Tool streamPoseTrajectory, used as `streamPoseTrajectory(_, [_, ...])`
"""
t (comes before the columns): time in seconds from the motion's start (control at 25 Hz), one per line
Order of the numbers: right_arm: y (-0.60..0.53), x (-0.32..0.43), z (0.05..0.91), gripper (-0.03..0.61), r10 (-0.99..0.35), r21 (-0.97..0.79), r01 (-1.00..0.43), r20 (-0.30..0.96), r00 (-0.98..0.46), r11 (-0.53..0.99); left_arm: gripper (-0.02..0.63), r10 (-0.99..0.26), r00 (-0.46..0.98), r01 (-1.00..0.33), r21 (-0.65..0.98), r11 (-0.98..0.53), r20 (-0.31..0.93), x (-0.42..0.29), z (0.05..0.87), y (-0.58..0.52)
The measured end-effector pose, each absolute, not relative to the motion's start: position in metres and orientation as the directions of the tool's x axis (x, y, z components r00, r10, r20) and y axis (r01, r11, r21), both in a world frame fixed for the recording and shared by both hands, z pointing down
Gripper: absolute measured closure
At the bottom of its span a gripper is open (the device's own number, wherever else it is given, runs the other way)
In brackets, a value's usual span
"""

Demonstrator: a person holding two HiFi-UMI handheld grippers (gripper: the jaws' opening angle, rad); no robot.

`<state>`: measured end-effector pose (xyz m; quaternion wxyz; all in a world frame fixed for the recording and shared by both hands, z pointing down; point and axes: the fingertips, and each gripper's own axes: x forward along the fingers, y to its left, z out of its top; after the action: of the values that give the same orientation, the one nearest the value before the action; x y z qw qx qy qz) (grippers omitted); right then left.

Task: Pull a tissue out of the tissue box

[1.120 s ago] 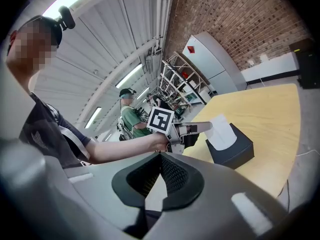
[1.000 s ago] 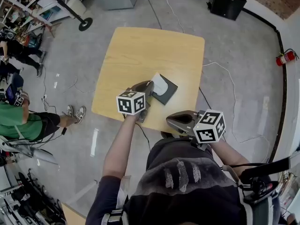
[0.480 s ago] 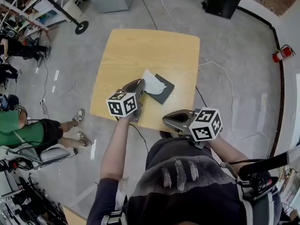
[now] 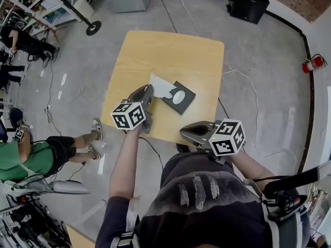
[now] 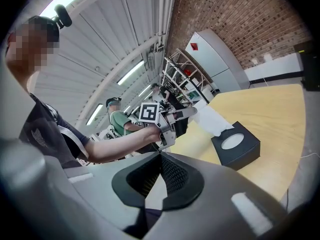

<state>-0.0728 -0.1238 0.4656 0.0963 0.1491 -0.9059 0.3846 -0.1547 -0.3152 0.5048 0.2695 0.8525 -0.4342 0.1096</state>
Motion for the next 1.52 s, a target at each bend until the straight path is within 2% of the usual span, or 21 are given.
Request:
streamPoseTrajectory(0.36, [-0.123,-0.076,0.465,0.584,-0.181,-0.666,-0.34,0.297,-0.937,0.664,0.603,-0.729,0.521,-0.844,0.398,-0.361,0.443,-0.202,0.52,-0.316])
streamPoseTrajectory(0.68, [-0.121,-0.079,0.465,0.584,-0.16,-0.66,-0.336,0.313,-0.936,0.671,0.603,-0.769,0.387,-0.891,0.421,-0.17,0.509,-0.258,0.564,-0.301])
streamPoseTrajectory(0.92, [-0.121,-0.082,0.464,0.584,-0.142,-0.659,-0.33,0.323,-0.936,0.676,0.6,-0.762,0.313,-0.911,0.406,-0.072,0.567,-0.288,0.589,-0.286])
streamPoseTrajectory(1.04, [-0.118,-0.084,0.465,0.584,-0.129,-0.659,-0.323,0.326,-0.936,0.679,0.595,-0.763,0.254,-0.936,0.349,-0.04,0.595,-0.303,0.598,-0.281])
streamPoseTrajectory(1.08, [-0.118,-0.084,0.465,0.584,-0.126,-0.658,-0.322,0.328,-0.936,0.68,0.589,-0.761,0.24,-0.943,0.33,-0.036,0.603,-0.306,0.6,-0.281])
streamPoseTrajectory(1.4, [-0.12,-0.08,0.465,0.584,-0.135,-0.649,-0.337,0.342,-0.93,0.682,0.392,-0.752,0.173,-0.954,0.298,0.032,0.636,-0.324,0.617,-0.279])
streamPoseTrajectory(1.52, [-0.12,-0.081,0.466,0.584,-0.149,-0.646,-0.343,0.336,-0.93,0.682,0.376,-0.748,0.158,-0.96,0.278,0.037,0.645,-0.329,0.619,-0.275])
